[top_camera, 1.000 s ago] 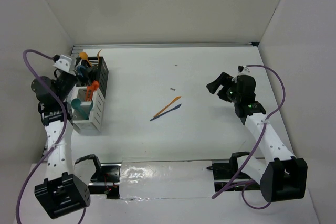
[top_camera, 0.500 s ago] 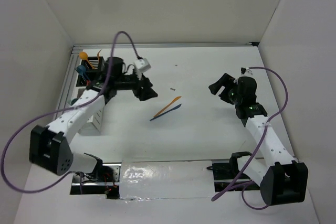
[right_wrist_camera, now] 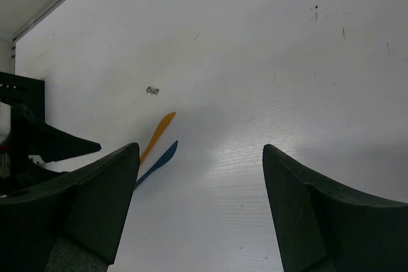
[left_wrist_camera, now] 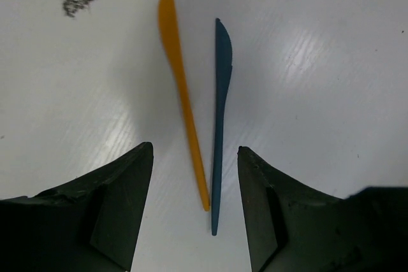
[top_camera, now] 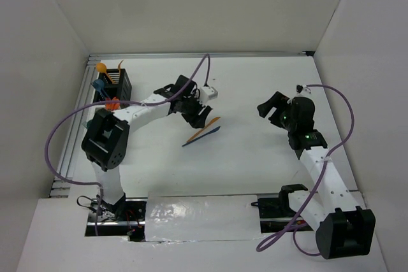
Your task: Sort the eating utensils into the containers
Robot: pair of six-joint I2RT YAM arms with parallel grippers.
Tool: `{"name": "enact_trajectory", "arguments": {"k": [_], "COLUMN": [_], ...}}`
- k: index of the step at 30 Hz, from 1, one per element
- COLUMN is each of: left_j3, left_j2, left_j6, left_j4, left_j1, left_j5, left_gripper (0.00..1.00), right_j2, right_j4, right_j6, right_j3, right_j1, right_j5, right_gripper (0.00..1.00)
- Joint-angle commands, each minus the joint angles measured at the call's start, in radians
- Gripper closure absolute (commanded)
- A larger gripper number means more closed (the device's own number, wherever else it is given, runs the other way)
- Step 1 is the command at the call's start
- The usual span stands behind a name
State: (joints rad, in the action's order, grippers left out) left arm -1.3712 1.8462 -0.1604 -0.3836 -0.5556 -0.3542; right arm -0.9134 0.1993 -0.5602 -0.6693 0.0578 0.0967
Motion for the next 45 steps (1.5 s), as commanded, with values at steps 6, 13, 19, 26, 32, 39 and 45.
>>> {"name": "enact_trajectory", "arguments": {"k": [6, 13, 19, 26, 32, 39, 45], "left_j3": [-0.071, -0.051, -0.042, -0.051, -0.009, 0.001, 0.021], "left_j2": [0.113, 0.154, 0.166, 0.24, 0.272, 0.119, -0.157], "left_j6": [-0.018, -0.004, -0.004, -0.008, -0.005, 0.038, 0.044], "left_j4": [-0.069, -0.057, -0.047, -0.135, -0.153, -0.072, 0.132], "left_j1": [-0.078, -0.09, -0.09, -0.099, -0.113, -0.057, 0.103], "left_j5": [0.125, 0.233, 0.238, 0.228, 0.238, 0.074, -0.139], "left_gripper": [0.35, 0.37, 0.41, 0.56, 0.75, 0.96, 0.97], "right_j2": [-0.002, 0.025, 0.022, 0.038, 0.047, 0.05, 0.06], "right_j4": [-0.006, -0.017, -0.017, -0.008, -0.017, -0.008, -0.008], "right_j6": [0.02, 0.011, 0.013, 0.011, 0.0, -0.004, -0.009], "right_j3": [0.019, 0.03, 0.03, 0.03, 0.048, 0.039, 0.01], "right_j1": [-0.007, -0.007, -0.01, -0.01, -0.007, -0.01, -0.009], "right_j5": [-0.005, -0.015, -0.015, -0.034, -0.025, -0.025, -0.015], "right_gripper": [0.17, 0.18, 0.18, 0.18, 0.18, 0.18, 0.18]}}
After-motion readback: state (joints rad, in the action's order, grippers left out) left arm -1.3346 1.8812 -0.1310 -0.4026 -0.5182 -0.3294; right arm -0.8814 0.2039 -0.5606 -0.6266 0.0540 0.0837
